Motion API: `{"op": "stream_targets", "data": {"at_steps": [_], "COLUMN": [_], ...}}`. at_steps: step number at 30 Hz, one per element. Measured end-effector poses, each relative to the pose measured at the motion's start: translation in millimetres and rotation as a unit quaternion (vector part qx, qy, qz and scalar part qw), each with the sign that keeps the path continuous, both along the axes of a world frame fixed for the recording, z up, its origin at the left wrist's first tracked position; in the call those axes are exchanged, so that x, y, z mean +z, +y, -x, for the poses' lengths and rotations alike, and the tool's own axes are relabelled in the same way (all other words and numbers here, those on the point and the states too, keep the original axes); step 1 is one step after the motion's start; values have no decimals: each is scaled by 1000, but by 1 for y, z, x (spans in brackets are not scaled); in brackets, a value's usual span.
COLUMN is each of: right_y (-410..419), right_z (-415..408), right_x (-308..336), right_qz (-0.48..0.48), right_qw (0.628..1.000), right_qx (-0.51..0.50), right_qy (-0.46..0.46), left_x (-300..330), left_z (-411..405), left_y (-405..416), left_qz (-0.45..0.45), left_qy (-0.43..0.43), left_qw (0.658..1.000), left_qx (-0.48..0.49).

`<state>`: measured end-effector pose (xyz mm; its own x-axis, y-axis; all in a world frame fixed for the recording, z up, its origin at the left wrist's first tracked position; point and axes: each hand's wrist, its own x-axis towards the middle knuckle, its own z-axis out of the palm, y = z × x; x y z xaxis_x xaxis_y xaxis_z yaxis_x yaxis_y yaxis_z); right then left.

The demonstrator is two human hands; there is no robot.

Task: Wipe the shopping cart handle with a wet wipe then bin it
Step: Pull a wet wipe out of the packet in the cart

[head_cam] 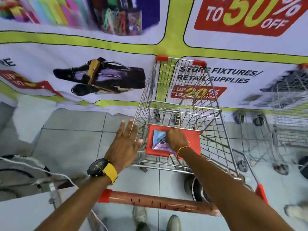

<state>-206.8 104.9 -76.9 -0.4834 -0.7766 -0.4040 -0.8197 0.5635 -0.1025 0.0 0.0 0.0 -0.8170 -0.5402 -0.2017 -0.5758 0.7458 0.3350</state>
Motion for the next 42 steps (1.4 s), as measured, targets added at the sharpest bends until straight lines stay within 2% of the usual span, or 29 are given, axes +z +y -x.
{"op": "stream_targets", "data": {"at_steps": [5,16,20,24,28,35,38,42], "right_y": [-3,4,10,18,20,16,19,20], "right_z": [0,7,20,31,31,25,22,19], "right_x": [3,2,2,-2,1,-2,2,7], "right_qz": [-26,28,70,90,103,94,107,153], "right_qw": [1000,996,988,981,978,985,990,981], "right_qx": [17,43,-22,-68,-34,-6,26,116], "right_qy": [-4,-75,-139,-156,-177,-145,-90,-8], "left_x": [-2,-5,-3,-5,-2,-7,-8,-9], "left_z": [0,0,0,-1,0,-1,-1,0], "left_y": [0,0,0,-1,1,-1,-1,-1], "left_qz": [4,12,13,9,17,10,13,1], "left_qy": [12,-1,1,-6,9,-10,-11,-17], "left_qw": [1000,1000,1000,1000,1000,1000,1000,1000], "left_qx": [7,0,1,7,-1,11,10,25]}}
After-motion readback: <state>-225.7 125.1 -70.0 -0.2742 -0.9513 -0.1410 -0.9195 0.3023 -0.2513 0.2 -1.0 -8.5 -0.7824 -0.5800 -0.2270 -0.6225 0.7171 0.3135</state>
